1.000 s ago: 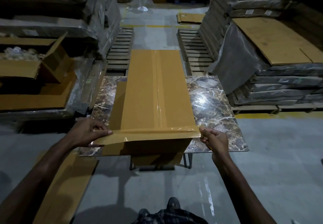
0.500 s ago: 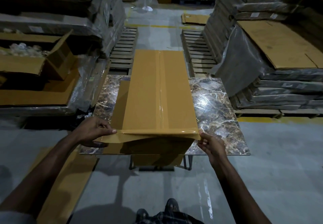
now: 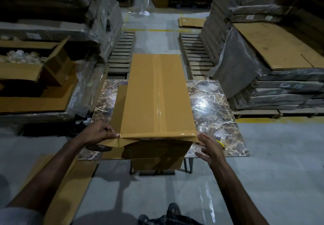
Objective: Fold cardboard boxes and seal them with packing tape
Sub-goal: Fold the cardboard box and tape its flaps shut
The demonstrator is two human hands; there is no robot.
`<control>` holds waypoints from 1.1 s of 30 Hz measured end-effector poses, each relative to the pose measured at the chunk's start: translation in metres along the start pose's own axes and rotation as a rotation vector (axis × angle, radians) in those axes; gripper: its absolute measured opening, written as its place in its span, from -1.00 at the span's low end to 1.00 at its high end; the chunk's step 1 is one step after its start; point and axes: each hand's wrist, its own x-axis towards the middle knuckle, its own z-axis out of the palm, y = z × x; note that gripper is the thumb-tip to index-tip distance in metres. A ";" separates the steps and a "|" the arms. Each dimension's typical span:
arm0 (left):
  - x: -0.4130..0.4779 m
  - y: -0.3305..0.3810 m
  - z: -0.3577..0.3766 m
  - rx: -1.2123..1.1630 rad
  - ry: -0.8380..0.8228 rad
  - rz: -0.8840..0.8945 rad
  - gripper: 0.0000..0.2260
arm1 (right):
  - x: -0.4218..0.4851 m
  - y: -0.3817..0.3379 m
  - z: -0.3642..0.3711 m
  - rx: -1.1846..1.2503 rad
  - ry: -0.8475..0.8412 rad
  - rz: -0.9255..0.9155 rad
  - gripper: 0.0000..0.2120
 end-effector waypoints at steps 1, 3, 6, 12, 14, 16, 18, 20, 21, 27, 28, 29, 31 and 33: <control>-0.001 0.000 0.000 -0.005 0.002 -0.002 -0.87 | 0.000 0.002 -0.002 -0.023 -0.015 0.030 -0.69; -0.003 0.003 0.001 -0.018 0.008 0.008 -0.85 | 0.000 0.008 -0.004 -0.039 -0.029 0.057 -0.71; -0.006 0.003 0.003 -0.040 0.030 0.018 -0.86 | 0.010 0.020 -0.014 0.004 0.215 -0.225 -0.57; -0.007 0.004 0.005 -0.068 0.030 -0.031 -0.91 | -0.024 0.012 0.007 -0.221 -0.013 -0.589 -0.46; -0.008 0.006 0.005 -0.054 0.026 -0.046 -0.92 | -0.029 0.017 0.019 -0.309 -0.074 -0.606 -0.43; -0.012 0.007 0.006 -0.041 0.037 -0.057 -0.87 | -0.032 0.023 0.026 -0.357 -0.066 -0.627 -0.44; -0.016 0.010 0.006 -0.044 0.054 -0.076 -0.72 | -0.031 0.021 0.025 -0.386 -0.071 -0.616 -0.42; -0.016 0.009 0.007 -0.052 0.067 -0.095 -0.66 | -0.028 0.019 0.020 -0.426 -0.110 -0.600 -0.39; -0.016 0.010 0.007 -0.052 0.067 -0.100 -0.66 | -0.028 0.019 0.017 -0.447 -0.122 -0.606 -0.31; -0.012 0.002 0.011 -0.074 0.042 -0.088 -0.66 | -0.050 0.027 0.047 -0.876 0.098 -1.124 -0.41; -0.010 -0.001 0.010 -0.094 0.035 -0.083 -0.64 | -0.054 0.035 0.062 -0.909 0.050 -1.181 -0.47; -0.008 -0.002 0.010 -0.111 0.029 -0.078 -0.64 | -0.057 0.044 0.077 -0.942 0.002 -1.212 -0.52; -0.006 -0.005 0.009 -0.134 0.012 -0.060 -0.77 | -0.063 0.063 0.110 -0.985 -0.042 -1.201 -0.54; -0.002 -0.009 0.009 -0.156 -0.003 -0.038 -0.87 | -0.070 0.077 0.143 -0.995 -0.002 -1.190 -0.58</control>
